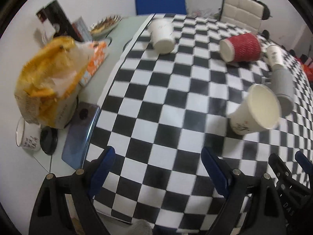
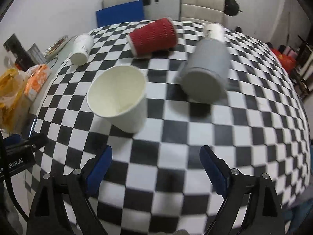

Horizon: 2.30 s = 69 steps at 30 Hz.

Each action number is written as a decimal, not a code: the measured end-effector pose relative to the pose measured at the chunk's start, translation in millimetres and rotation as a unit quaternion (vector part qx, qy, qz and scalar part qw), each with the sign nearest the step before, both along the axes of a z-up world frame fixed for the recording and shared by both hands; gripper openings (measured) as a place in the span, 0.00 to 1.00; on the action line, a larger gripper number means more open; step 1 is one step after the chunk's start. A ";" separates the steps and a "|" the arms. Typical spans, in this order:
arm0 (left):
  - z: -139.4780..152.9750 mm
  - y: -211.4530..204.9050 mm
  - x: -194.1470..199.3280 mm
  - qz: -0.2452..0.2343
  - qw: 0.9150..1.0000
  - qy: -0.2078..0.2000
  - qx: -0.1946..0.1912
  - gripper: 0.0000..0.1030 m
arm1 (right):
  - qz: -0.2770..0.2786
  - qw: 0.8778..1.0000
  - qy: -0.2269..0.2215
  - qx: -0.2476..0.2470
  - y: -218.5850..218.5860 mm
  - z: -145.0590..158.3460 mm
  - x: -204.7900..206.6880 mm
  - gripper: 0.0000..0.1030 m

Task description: Flip cup upright

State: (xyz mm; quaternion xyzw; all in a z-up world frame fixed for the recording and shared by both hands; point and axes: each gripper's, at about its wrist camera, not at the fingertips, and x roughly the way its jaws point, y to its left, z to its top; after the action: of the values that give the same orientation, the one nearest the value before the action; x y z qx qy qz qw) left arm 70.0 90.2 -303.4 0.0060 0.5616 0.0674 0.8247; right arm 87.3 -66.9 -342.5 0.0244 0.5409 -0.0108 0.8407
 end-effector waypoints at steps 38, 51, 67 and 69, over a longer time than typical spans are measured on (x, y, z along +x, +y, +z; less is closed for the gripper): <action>260.8 -39.7 -112.1 -0.032 0.990 -0.132 -0.032 0.99 | -0.022 0.998 -0.059 -0.015 -49.7 327.0 -126.1 0.90; 285.4 -38.1 -120.4 -0.018 0.990 -0.138 -0.017 0.99 | -0.022 0.997 -0.065 -0.026 -43.4 360.7 -133.9 0.90; 291.0 -37.3 -124.4 -0.009 0.990 -0.142 -0.005 0.99 | -0.028 0.997 -0.063 -0.036 -36.2 372.5 -134.7 0.90; 291.0 -37.4 -125.2 -0.008 0.990 -0.142 -0.007 0.99 | -0.028 0.997 -0.063 -0.035 -36.4 372.2 -134.9 0.90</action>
State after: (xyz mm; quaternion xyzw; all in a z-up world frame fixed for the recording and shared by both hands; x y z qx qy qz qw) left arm -55.1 52.8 -12.4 -0.0049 0.4394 0.0568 0.8965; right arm -47.6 -103.3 29.8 0.0106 0.4852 -0.0517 0.8728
